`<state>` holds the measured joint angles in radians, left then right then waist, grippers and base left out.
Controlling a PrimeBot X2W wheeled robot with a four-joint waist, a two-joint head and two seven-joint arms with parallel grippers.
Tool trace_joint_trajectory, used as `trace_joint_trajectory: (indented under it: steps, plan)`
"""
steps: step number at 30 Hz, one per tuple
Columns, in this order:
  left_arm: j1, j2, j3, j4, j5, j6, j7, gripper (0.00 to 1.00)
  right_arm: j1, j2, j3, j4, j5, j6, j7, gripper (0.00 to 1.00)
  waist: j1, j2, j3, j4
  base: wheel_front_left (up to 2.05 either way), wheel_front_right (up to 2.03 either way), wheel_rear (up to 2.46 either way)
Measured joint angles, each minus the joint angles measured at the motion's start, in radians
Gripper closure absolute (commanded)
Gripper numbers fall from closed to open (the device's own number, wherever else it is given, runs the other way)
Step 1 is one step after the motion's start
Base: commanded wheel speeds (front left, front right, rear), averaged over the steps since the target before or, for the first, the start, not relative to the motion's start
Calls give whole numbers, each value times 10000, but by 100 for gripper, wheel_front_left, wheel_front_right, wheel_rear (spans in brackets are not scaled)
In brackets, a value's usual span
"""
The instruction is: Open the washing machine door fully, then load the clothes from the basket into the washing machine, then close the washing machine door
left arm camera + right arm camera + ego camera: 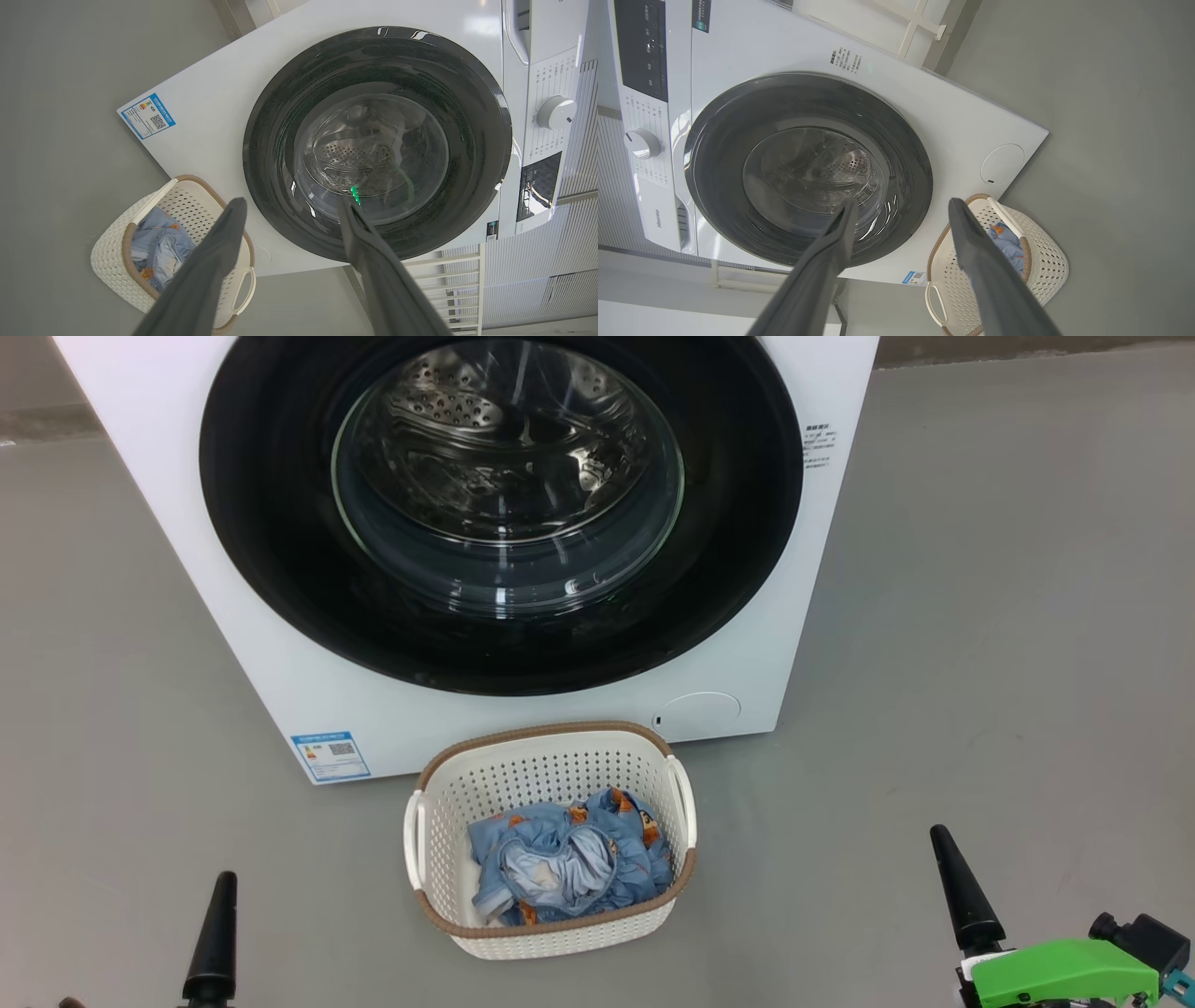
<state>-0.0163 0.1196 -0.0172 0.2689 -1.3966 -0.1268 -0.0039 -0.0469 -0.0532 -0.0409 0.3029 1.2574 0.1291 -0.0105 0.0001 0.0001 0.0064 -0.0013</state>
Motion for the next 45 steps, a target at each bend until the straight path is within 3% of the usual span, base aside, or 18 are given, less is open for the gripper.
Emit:
trace_joint_trajectory:
  steps: [32,45]
  plan:
    - [-6,1089,-1170,173,4489,0,-876,0,-570,-67,389,493,-5206,0,-531,0,0,0,-92,-23,0,0,0]
    - [-4,1212,-932,261,6249,-4,-1225,0,-597,-46,357,571,-7020,0,-756,0,0,0,-126,-50,0,0,0]
